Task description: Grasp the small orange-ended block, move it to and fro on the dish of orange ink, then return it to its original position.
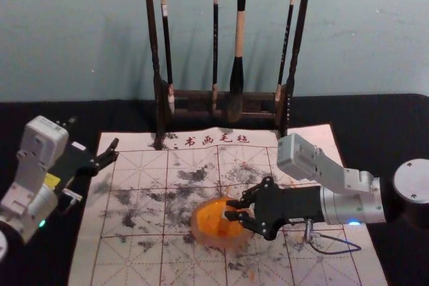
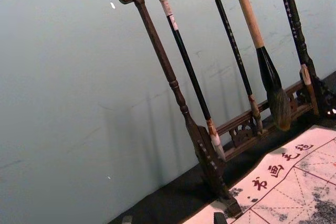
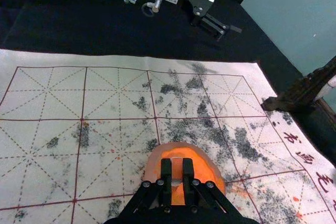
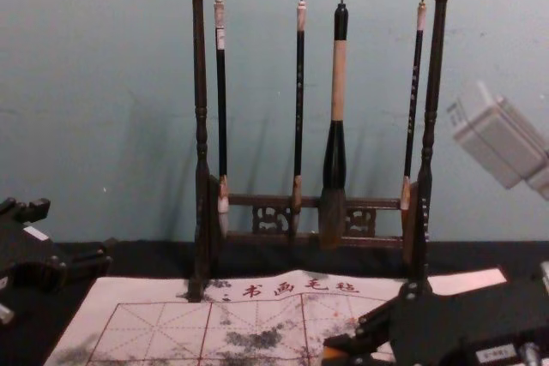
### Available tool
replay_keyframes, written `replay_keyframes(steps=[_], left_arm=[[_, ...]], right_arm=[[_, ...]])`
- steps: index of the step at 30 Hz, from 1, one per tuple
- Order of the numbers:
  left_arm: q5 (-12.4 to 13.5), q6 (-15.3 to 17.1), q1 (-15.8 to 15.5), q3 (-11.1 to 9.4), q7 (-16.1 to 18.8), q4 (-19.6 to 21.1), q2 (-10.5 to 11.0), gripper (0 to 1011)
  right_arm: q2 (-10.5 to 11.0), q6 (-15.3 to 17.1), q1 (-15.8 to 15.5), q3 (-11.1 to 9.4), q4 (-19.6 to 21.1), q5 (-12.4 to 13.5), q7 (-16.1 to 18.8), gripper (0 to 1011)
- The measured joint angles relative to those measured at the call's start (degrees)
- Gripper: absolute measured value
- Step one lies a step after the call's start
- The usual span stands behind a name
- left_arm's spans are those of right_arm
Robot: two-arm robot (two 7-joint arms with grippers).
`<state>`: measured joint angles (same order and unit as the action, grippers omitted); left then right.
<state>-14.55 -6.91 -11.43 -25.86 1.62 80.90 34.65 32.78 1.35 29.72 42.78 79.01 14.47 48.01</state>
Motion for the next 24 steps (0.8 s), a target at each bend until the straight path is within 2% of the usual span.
replay_keyframes(steps=[13,24], left_arm=[[0.0,0.0,0.0,0.0,0.0,0.0,0.0,1001],[0.0,0.0,0.0,0.0,0.0,0.0,0.0,1002]], right_arm=[[-2.0,-0.1,1.7,0.9,-2.6,-1.2,-0.6,90],[-2.8,0.6,2.7,0.7,-4.1,-2.1,-1.8,90]])
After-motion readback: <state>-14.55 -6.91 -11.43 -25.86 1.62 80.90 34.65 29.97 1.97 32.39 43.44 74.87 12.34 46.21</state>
